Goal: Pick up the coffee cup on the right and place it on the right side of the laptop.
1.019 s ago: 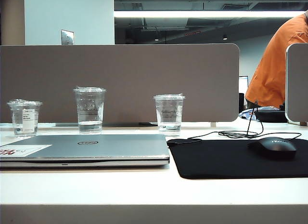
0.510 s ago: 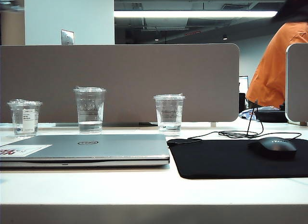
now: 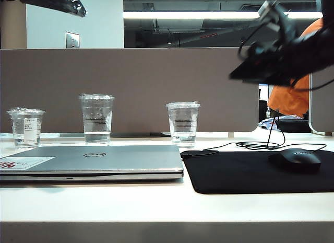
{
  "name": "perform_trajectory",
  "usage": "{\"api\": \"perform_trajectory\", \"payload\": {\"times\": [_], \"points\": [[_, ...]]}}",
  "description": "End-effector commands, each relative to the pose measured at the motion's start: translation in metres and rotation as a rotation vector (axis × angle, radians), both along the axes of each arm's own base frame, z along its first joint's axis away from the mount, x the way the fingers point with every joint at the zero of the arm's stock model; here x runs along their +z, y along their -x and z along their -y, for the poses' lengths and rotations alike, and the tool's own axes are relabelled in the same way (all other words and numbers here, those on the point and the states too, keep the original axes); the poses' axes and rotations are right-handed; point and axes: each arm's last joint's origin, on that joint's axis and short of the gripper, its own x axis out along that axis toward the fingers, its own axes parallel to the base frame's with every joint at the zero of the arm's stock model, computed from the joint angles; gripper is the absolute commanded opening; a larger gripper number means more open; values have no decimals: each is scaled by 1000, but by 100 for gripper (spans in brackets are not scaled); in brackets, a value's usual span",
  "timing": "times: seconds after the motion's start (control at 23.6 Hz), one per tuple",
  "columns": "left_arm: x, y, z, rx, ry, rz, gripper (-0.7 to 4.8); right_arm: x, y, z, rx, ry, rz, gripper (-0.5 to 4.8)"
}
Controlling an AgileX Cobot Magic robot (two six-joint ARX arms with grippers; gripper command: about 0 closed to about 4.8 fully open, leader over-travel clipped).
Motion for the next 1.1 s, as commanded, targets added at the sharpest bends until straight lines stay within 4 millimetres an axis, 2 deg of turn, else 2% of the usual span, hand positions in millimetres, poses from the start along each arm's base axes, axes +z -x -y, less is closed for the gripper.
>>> {"api": "perform_trajectory", "payload": {"times": [0.04, 0.42, 0.55, 0.68, 0.81, 0.89, 1.1], "points": [[5, -1, 1, -8, 10, 38, -6, -6, -20, -9, 36, -4, 11, 479], [7, -1, 1, -15, 20, 56, -6, -27, -81, -27, 58, -12, 52, 479], [7, -1, 1, -17, 21, 59, -6, -31, -87, -33, 48, -69, 27, 479], [7, -1, 2, -33, 27, 58, -5, -37, -88, -41, -35, 34, 92, 479], [7, -1, 2, -33, 27, 57, -6, -43, -94, -45, -9, 101, 152, 479], [7, -1, 2, -33, 27, 57, -6, -47, -104, -48, 26, 95, 126, 479], [7, -1, 2, -34, 27, 58, -6, -58, -145, -59, 87, 60, 70, 479]]}}
